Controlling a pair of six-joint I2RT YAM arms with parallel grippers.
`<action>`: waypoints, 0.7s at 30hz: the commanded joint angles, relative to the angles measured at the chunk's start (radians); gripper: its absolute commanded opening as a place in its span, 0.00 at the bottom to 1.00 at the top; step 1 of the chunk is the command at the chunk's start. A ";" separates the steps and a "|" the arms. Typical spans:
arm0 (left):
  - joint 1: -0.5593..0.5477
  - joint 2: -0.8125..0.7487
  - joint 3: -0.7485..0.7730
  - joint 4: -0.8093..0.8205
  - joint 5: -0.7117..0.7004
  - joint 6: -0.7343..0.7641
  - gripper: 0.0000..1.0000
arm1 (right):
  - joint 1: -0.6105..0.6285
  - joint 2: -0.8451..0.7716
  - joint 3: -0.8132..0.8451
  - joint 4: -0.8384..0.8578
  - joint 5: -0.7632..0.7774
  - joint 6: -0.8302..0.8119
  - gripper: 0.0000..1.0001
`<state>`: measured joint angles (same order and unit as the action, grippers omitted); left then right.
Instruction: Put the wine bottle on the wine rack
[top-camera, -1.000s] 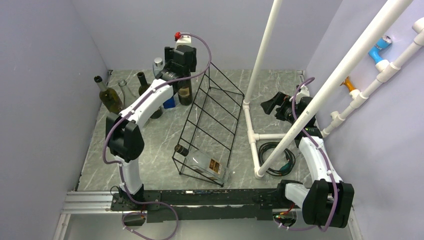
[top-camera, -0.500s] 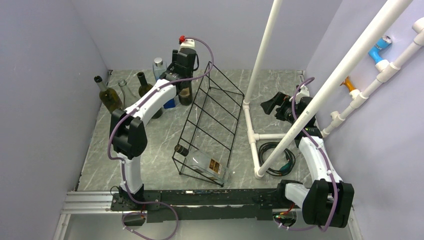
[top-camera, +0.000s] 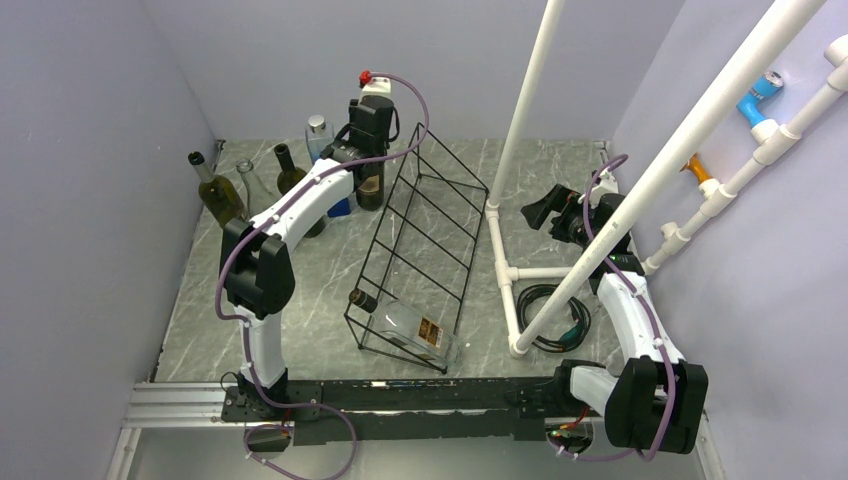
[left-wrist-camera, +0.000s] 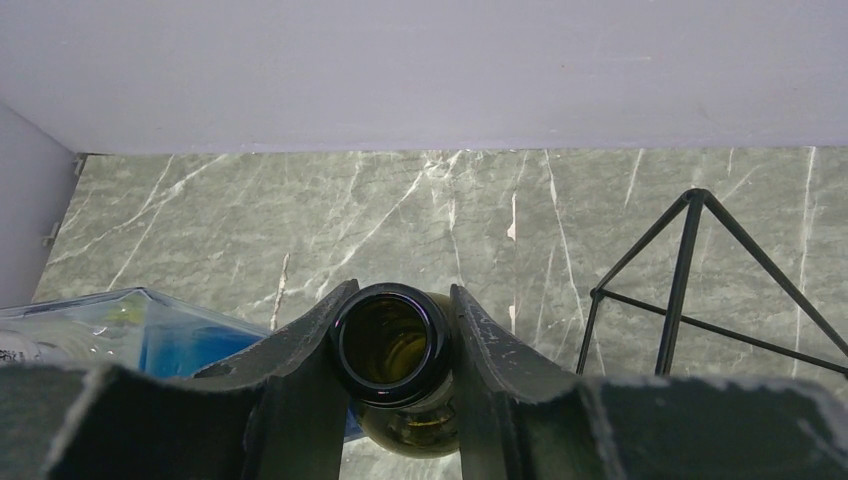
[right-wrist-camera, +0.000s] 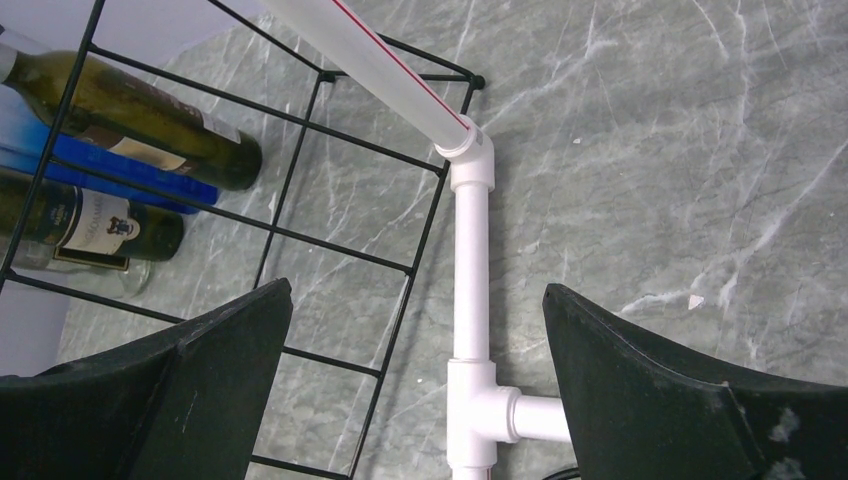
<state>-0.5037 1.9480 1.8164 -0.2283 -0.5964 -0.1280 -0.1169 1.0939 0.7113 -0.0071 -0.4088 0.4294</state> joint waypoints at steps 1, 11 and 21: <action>0.000 -0.045 0.025 0.018 0.011 0.012 0.18 | 0.002 0.006 0.016 0.022 0.010 -0.015 1.00; 0.011 -0.059 0.034 -0.007 0.020 -0.050 0.05 | 0.001 0.010 0.013 0.029 0.014 -0.012 1.00; 0.034 -0.042 0.161 -0.068 0.037 -0.098 0.00 | 0.002 -0.008 0.000 0.049 0.001 -0.011 1.00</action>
<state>-0.4778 1.9457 1.8862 -0.3447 -0.5503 -0.2054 -0.1169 1.1015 0.7113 -0.0055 -0.4026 0.4297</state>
